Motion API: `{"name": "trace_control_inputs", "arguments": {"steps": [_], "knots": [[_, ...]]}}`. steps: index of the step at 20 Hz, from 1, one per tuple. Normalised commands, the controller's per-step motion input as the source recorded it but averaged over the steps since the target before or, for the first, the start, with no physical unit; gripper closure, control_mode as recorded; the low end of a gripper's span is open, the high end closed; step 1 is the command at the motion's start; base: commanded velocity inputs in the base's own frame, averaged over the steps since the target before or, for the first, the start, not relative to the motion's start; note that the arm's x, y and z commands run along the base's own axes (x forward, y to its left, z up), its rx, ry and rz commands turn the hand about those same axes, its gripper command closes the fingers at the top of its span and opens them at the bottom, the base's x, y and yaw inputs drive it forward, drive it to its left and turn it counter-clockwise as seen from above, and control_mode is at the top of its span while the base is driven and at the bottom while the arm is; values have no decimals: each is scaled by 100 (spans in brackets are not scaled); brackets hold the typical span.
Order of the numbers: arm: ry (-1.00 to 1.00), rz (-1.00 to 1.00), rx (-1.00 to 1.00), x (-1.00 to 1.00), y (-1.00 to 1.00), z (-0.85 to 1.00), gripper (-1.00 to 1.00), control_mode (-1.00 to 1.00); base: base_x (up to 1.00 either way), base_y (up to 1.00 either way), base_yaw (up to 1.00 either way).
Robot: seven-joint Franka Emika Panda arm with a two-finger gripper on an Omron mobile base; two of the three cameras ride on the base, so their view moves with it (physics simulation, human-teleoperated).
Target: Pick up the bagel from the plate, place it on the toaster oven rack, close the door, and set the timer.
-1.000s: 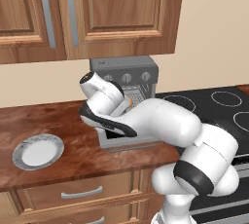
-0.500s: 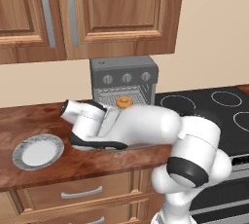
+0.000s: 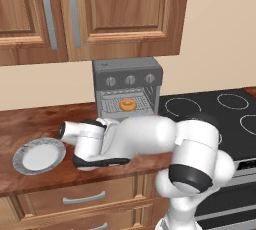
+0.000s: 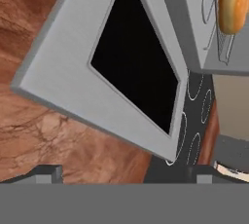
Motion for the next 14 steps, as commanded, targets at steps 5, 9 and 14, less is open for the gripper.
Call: {"name": "trace_control_inputs", "arguments": {"steps": [5,9,14], "knots": [[-15,0,0,0,0,-22,-100,-100,0,0,0],[-8,0,0,4,0,-16,-100,-100,0,0,0],[-1,0,0,6,4,-22,-100,-100,0,0,0]]}}
